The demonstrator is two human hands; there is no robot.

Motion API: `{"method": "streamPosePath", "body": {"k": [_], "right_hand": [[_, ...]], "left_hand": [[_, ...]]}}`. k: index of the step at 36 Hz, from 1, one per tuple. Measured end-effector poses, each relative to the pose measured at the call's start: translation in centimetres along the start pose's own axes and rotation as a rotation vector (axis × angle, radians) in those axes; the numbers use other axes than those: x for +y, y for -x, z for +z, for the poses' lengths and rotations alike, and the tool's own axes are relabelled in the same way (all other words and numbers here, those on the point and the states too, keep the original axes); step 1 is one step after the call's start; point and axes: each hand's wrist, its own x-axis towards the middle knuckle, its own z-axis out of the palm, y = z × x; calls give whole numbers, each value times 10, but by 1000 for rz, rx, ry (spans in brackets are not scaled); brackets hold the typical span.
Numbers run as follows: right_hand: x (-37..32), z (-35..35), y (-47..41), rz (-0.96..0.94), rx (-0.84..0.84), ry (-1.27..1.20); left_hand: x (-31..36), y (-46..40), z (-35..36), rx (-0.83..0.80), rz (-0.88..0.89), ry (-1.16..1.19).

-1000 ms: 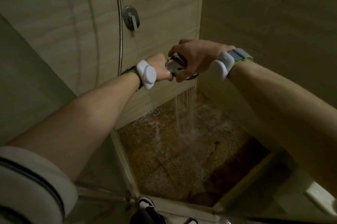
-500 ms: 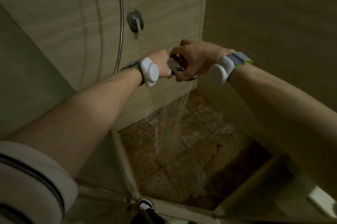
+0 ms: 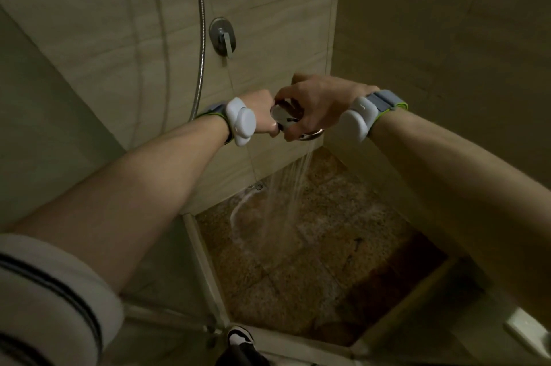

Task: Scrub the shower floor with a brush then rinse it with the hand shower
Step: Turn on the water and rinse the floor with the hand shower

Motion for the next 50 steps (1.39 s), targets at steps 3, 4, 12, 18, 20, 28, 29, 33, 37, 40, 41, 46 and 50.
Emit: {"method": "streamPosePath", "body": {"k": [3,4,12,18,20,28,29,33,37,40,41,46,50], "right_hand": [[0,3,-2,3,-3,-16],[0,4,-2,5,-5,-16],[0,6,-4,2,-15,-30],[-1,7,-3,7,-11,-35],[-2,6,-3,12,-18,-37],[-4,7,-5,4,-19,-48],[-4,7,-6,3,-15,-52],[-4,9,-7,-1,0,-52],[-5,10,-7,-6,-2,-28],[-5,10,-7,-13,-7,-17],[-6,10,-7,-16,-4,-14],[-5,12,-6,-20,21,-6],[-4,13,-6,-30,34,-30]], "left_hand": [[0,1,-1,-9,6,-24],[0,0,-1,-12,8,-32],[-1,-3,-5,-25,8,-64],[-1,-5,-8,-54,13,-86],[-3,-7,-8,-58,11,-97],[-8,-9,-12,-59,-8,-122],[-9,-9,-12,-51,-6,-121],[-11,-10,-13,-36,-6,-135],[-12,-10,-14,-31,-10,-139],[-13,-11,-12,-33,-3,-143],[-13,-10,-11,-32,-1,-153],[-15,-12,-12,-36,-2,-149],[-16,-13,-13,-32,-3,-148]]}}
